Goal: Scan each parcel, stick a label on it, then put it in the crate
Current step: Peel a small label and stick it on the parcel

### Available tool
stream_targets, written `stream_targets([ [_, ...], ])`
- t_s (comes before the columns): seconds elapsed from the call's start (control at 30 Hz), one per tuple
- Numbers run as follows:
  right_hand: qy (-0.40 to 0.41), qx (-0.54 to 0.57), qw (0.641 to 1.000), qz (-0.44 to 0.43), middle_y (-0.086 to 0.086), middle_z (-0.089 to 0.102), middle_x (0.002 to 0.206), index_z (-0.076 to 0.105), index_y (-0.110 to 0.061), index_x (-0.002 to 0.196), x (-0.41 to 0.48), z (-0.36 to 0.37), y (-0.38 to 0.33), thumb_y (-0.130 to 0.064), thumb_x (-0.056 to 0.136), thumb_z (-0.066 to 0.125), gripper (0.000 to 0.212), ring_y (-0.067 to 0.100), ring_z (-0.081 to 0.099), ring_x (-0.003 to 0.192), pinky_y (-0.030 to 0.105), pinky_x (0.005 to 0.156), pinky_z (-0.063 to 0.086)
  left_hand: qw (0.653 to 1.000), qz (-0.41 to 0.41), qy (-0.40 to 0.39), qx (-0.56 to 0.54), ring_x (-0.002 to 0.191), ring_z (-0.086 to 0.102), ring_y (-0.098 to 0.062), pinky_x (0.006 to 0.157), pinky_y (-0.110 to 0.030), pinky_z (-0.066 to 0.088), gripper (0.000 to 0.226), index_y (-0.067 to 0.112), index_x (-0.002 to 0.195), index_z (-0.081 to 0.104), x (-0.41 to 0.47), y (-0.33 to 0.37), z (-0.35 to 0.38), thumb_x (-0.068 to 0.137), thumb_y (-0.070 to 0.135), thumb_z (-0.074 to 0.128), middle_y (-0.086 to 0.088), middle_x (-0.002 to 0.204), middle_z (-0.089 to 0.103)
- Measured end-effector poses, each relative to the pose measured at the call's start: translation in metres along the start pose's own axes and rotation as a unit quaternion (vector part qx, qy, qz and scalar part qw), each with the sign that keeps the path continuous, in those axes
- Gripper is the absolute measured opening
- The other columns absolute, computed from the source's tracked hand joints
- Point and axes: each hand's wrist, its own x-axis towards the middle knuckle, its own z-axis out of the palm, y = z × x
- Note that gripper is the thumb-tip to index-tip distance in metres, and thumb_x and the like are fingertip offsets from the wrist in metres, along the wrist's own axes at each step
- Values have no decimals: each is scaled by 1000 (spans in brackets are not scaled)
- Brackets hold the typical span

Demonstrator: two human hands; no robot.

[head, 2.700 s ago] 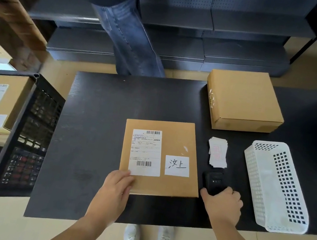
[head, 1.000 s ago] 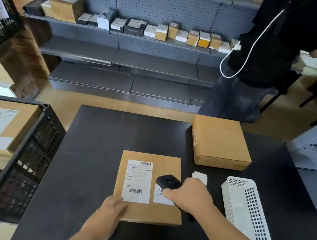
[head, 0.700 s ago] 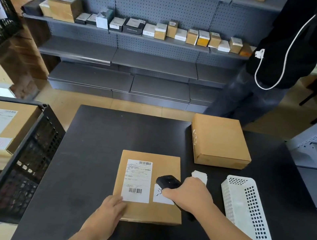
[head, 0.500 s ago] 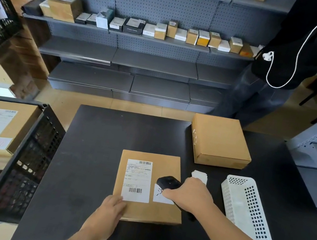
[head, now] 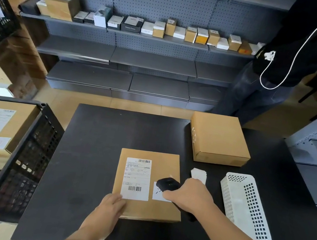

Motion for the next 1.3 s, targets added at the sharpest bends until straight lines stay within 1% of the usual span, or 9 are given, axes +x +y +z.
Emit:
stream_targets([
  [0.17, 19, 39, 998, 55, -5, 62, 91, 56, -22, 102, 7, 14, 26, -67, 66, 73, 60, 10, 61, 81, 23, 60, 47, 1000, 12, 23, -18, 143, 30, -11, 118, -21, 23, 37, 27, 144, 50, 0, -6, 6, 109, 29, 38, 9, 156, 35],
  [0.3, 71, 71, 988, 117, 0, 59, 102, 60, -17, 115, 17, 40, 68, -71, 55, 67, 81, 17, 62, 90, 32, 73, 58, 999, 31, 39, -9, 138, 39, -14, 114, -21, 29, 33, 22, 137, 59, 1, -12, 15, 106, 25, 47, 5, 149, 45],
  [0.43, 81, 55, 984, 152, 5, 54, 114, 55, -13, 122, 31, 72, 101, -71, 59, 68, 87, 25, 57, 105, 34, 75, 51, 998, 36, 52, 7, 115, 63, -22, 93, -32, 55, 31, 22, 116, 73, 3, -24, 24, 87, 12, 77, 1, 127, 64],
  [0.57, 86, 48, 981, 164, 6, 53, 115, 53, -12, 119, 48, 102, 117, -70, 65, 71, 82, 27, 56, 108, 35, 79, 52, 995, 55, 82, 20, 112, 58, -15, 79, -32, 61, 38, 21, 109, 75, 2, -26, 28, 74, 10, 88, 1, 120, 68],
  [0.67, 98, 46, 981, 161, 5, 52, 111, 53, -12, 116, 57, 116, 121, -70, 67, 72, 78, 26, 56, 107, 35, 77, 52, 995, 47, 90, 6, 115, 60, -18, 85, -36, 60, 35, 22, 116, 73, 1, -33, 33, 84, 12, 80, 3, 128, 64],
  [0.97, 107, 34, 983, 145, 0, 42, 101, 49, -15, 113, 65, 134, 127, -72, 70, 70, 74, 21, 54, 103, 29, 70, 49, 993, 49, 100, -40, 122, 47, -5, 91, -31, 53, 41, 24, 122, 70, -1, -39, 37, 84, 8, 76, 9, 133, 57],
  [1.1, 122, -26, 981, 145, 0, 56, 112, 53, -18, 117, 63, 132, 128, -80, 72, 60, 76, 20, 57, 107, 32, 82, 52, 995, 42, 91, -29, 119, 50, -9, 89, -36, 55, 46, 28, 119, 68, 0, -33, 31, 79, 9, 79, 9, 129, 59],
  [1.2, 138, -57, 977, 155, -1, 59, 126, 54, -22, 127, 59, 128, 128, -87, 75, 48, 84, 21, 54, 119, 38, 92, 48, 996, 9, 90, 4, 111, 57, -15, 91, -43, 48, 41, 29, 112, 69, 12, -11, 16, 72, 23, 73, 10, 117, 63],
  [1.3, 183, 48, 974, 123, 1, 61, 126, 56, -20, 135, 64, 119, 134, -73, 88, 54, 71, 21, 57, 118, 38, 93, 49, 994, 34, 105, -1, 109, 50, -10, 94, -36, 39, 29, 29, 109, 70, 47, 40, 1, 81, 33, 71, 17, 110, 60],
])
